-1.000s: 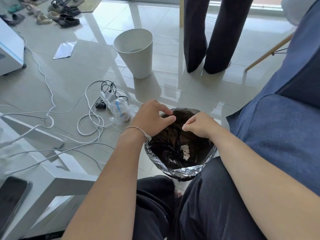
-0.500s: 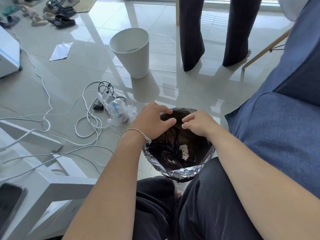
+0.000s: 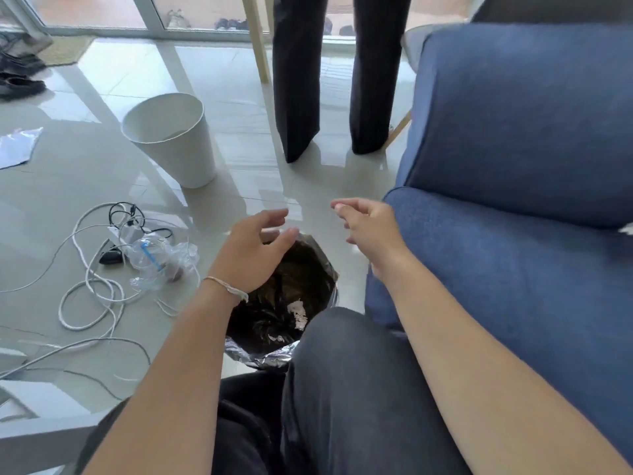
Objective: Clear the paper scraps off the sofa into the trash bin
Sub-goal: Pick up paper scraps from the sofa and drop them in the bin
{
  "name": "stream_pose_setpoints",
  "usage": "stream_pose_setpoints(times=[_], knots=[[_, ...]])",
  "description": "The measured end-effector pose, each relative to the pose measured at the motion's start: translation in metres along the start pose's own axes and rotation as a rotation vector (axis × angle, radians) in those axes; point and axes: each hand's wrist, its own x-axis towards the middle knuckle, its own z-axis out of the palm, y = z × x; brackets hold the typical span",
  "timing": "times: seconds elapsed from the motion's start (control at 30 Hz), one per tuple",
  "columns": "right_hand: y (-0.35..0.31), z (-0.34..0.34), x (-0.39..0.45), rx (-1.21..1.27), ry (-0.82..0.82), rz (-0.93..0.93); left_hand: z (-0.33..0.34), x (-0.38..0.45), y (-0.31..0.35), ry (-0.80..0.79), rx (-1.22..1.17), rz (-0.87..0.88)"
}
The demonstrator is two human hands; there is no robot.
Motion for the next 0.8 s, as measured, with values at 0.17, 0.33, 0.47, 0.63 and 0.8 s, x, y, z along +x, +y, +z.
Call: stream_pose_setpoints(times=[0.17,0.33,0.47,0.63,0.8], knots=[[-0.008,-0.13,-0.015,0.047,0.27,-0.089,0.046,-0.004,0.055,-0.038,-0.191,0.067],[0.006,-0.247,-0.014,0.012,0.508,-0.062,0.125,0.007,0.126,-0.158,-0.313,0.126],[0.034,-0.32,-0.015,-0.049,0.655,-0.047,0.199,0.012,0.172,-0.305,-0.314,0.203],[0.063,-0.399,-0.004,-0.156,0.869,0.008,0.27,0.015,0.212,-0.498,-0.297,0.232],[0.112,-0.446,0.005,-0.607,1.092,0.242,0.335,0.022,0.24,-0.469,-0.328,0.246]])
